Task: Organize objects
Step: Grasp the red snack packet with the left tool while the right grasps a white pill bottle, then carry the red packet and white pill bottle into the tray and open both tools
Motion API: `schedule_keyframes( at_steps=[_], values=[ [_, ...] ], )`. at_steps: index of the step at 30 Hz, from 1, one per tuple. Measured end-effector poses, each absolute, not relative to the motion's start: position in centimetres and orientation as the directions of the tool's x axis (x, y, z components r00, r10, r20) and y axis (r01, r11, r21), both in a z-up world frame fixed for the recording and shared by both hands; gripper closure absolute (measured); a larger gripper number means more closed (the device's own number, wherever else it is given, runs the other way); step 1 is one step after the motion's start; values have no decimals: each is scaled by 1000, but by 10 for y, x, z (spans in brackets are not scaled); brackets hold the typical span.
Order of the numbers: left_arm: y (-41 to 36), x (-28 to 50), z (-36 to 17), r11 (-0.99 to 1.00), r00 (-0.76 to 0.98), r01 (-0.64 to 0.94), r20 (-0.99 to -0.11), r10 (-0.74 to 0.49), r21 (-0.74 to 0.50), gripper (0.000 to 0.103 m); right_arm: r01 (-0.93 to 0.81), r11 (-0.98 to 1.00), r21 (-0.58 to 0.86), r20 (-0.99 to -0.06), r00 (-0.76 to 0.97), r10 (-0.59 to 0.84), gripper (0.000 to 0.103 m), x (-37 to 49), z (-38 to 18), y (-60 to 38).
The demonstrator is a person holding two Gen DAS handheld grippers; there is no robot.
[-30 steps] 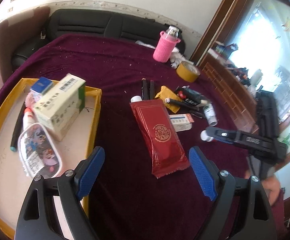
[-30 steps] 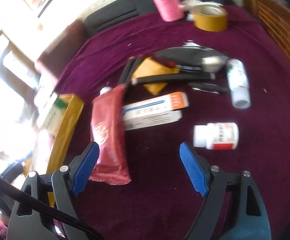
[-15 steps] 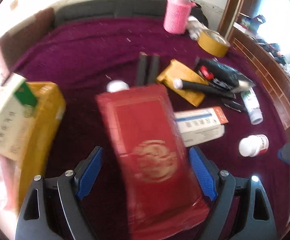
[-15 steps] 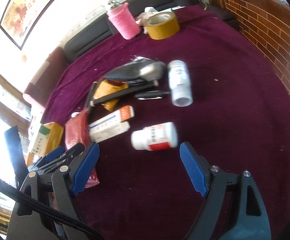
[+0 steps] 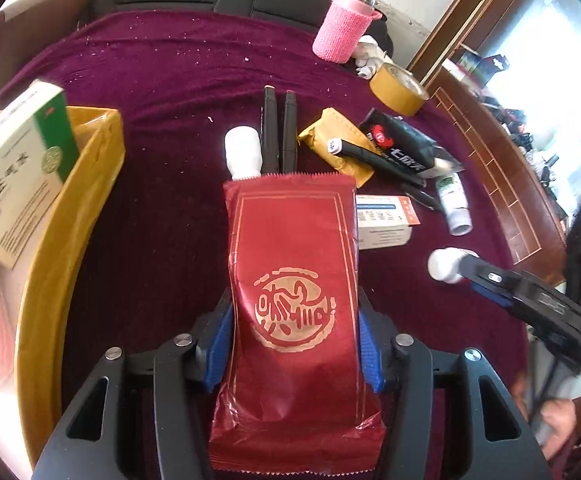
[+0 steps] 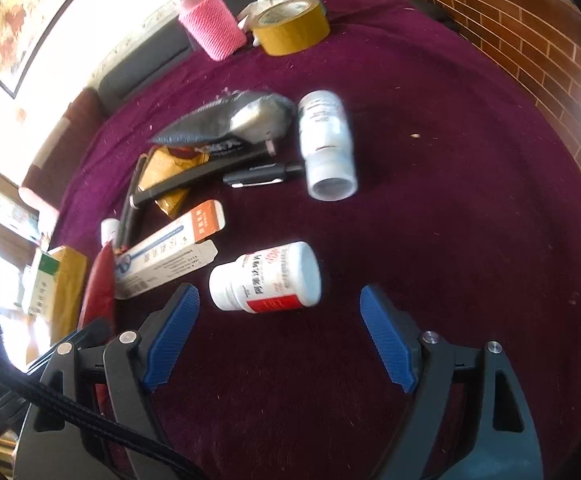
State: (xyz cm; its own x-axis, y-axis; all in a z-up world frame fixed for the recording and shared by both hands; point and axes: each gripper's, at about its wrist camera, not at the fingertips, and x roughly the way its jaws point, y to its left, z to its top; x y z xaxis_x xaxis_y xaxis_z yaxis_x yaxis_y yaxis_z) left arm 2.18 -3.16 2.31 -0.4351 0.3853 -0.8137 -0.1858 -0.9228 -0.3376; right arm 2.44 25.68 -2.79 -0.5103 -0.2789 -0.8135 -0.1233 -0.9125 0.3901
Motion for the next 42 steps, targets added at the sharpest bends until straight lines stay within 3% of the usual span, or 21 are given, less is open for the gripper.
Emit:
schedule_keyframes(
  at_steps=[4,5,6,8,10,12,17,18,21,24,29,31,33,35,36,37,42],
  values=[
    [-38,32,34,-916,-459,-208,-793,400,-342,56,-95,-947,307,-829,-515,-217,20,16,-31,236],
    [-39,35,38,-918,-474,-216,-785,397,-334,59,-88,-957,276,-831,-522,-191,20,16,-30,232],
    [-41,38,44,-917,-493,-228,-774,398,-327,67,-76,-970,230,-834,-529,-157,20,15,-30,225],
    [-44,44,55,-917,-521,-251,-755,398,-310,68,-80,-985,155,-843,-530,-90,21,15,-32,219],
    [-47,49,63,-917,-554,-269,-731,398,-295,68,-89,-990,112,-848,-527,-49,24,15,-34,216],
    [-47,51,66,-924,-572,-276,-728,378,-263,68,-104,-990,90,-853,-522,-23,47,15,-36,215],
    [-44,52,49,-923,-508,-293,-777,372,-250,67,-113,-991,67,-854,-520,2,48,21,-34,218],
    [-44,54,47,-922,-504,-298,-780,372,-247,64,-112,-992,63,-856,-516,4,48,22,-34,218],
    [-39,63,44,-935,-543,-308,-774,326,-178,36,-109,-991,71,-863,-505,-6,47,22,-33,220],
    [-26,66,38,-941,-577,-320,-766,283,-106,33,-134,-988,81,-856,-517,0,47,26,-34,220],
    [16,57,-1,-923,-493,-384,-853,172,35,30,-136,-990,29,-850,-525,47,47,26,-35,210],
    [20,59,-5,-929,-537,-365,-829,155,63,5,-132,-991,24,-851,-522,49,47,25,-35,210],
    [18,53,-10,-929,-501,-371,-845,187,15,7,-133,-991,32,-850,-525,44,47,26,-36,211],
    [15,52,-9,-926,-507,-376,-839,197,9,17,-131,-991,36,-848,-528,39,47,27,-36,212],
    [13,53,-6,-925,-518,-379,-830,208,5,43,-131,-991,39,-847,-531,36,47,27,-36,212],
    [9,53,-4,-928,-527,-373,-824,206,7,51,-132,-990,46,-846,-532,32,47,28,-35,213],
    [-18,47,1,-920,-465,-354,-821,330,-169,58,-141,-985,99,-842,-539,-8,48,30,-34,219]
  ],
)
